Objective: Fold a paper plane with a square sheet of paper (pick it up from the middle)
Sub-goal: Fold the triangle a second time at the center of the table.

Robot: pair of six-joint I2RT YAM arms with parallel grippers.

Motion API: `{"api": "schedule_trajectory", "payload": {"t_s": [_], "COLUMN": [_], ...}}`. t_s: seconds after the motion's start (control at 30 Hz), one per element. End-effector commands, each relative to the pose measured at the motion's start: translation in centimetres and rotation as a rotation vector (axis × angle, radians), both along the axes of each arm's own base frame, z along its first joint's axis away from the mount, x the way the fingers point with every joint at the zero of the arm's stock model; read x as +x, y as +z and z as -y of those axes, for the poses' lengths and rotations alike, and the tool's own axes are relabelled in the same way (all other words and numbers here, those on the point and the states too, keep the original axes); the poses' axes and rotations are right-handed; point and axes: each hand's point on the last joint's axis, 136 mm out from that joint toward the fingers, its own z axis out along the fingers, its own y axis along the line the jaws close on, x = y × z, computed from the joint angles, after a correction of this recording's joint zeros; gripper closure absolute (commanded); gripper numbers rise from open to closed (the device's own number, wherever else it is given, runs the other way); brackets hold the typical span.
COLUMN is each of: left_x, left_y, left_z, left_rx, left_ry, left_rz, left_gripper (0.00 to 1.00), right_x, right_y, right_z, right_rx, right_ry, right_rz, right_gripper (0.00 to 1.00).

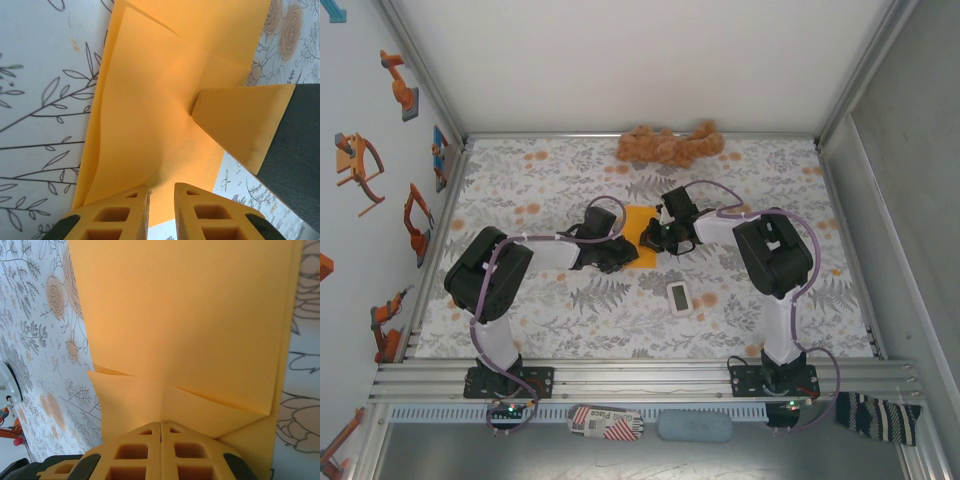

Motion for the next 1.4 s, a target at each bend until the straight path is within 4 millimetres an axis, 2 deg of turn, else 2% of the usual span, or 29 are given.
{"api": "schedule_trajectory", "payload": {"t_s": [0.0,0.2,0.5,0.77,0.9,1.1,1.37], "left_x": [0.4,0.7,1.0,1.2,0.4,-0.3,0.1], "left_y": [1.5,2.1,2.0,3.4,2.5,1.3,0.4], "left_z": [-0.3,-0.4,-1.3,-3.3,-4.8,-4.2,-3.6], "left_rx": [0.017,0.029,0.061,0.131,0.215,0.249,0.272], "left_ry": [-0.007,-0.013,-0.001,0.013,-0.001,-0.091,-0.135], "left_rz": [0.056,0.08,0.092,0.139,0.13,0.104,0.095], "left_gripper": [0.79,0.79,0.78,0.77,0.72,0.64,0.63], "right_x": [-2.0,-1.9,-1.8,-1.3,-0.8,-0.6,-0.4], "right_y": [-5.5,-5.5,-5.3,-4.8,-4.4,-4.1,-3.7], "right_z": [3.0,3.1,2.9,2.7,2.4,2.2,2.0], "right_rx": [-0.172,-0.174,-0.169,-0.158,-0.149,-0.143,-0.136], "right_ry": [-0.053,-0.057,-0.057,-0.056,-0.054,-0.051,-0.05], "right_rz": [-0.123,-0.121,-0.118,-0.105,-0.095,-0.088,-0.082], "right_gripper": [1.0,1.0,1.0,1.0,1.0,1.0,1.0]}}
